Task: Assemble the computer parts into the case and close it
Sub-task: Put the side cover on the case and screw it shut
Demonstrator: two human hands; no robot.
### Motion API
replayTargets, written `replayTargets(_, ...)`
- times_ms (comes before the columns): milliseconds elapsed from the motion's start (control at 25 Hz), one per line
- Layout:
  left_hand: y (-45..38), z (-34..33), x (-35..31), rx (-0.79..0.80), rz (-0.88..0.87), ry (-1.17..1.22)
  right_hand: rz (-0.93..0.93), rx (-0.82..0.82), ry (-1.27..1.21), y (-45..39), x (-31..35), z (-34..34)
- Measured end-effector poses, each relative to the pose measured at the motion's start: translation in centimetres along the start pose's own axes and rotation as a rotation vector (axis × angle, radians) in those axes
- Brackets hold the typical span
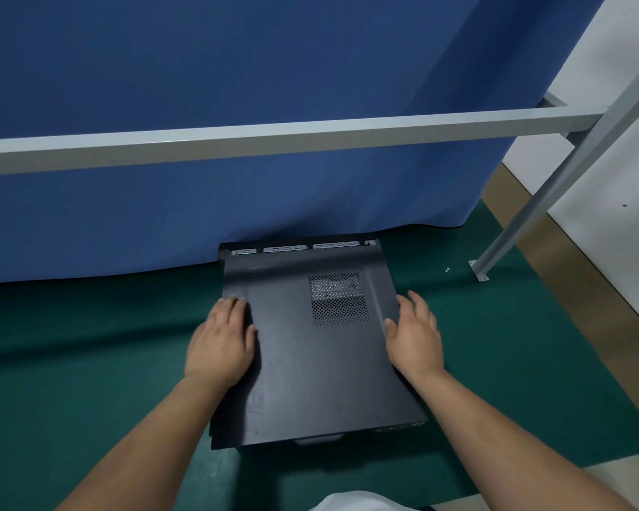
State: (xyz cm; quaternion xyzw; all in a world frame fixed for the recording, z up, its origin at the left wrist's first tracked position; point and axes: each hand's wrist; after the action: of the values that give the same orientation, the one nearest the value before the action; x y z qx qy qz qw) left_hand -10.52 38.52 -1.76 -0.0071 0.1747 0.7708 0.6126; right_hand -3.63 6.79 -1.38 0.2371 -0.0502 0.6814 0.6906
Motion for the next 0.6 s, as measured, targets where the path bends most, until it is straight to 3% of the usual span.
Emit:
replayTargets(120, -0.1, -1.7, -1.2, 0.083, -0.015, 0.096, 0.197, 0.141, 0.196, -0.3, 0.5, -1.5)
replayTargets(280, 0.7, -3.3, -1.1, 0.010, 0.027, 0.067, 0.194, 0.109, 0.368, -0.1, -0.2, -3.1)
replayTargets(600, -2.0, -2.9, -0.7, 0.026, 0.004, 0.047, 0.157, 0.098, 0.391, -2.0, 0.8, -3.1)
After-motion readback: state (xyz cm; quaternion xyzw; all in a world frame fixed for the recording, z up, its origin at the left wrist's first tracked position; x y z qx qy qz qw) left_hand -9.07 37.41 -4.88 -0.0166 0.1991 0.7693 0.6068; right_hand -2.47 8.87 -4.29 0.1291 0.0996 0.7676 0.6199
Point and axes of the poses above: each hand's wrist, its own y-axis away from the middle knuckle, its own z-axis out of the back of the hand, x = y × z, and after that the axes turned 10 degrees about x, right-handed
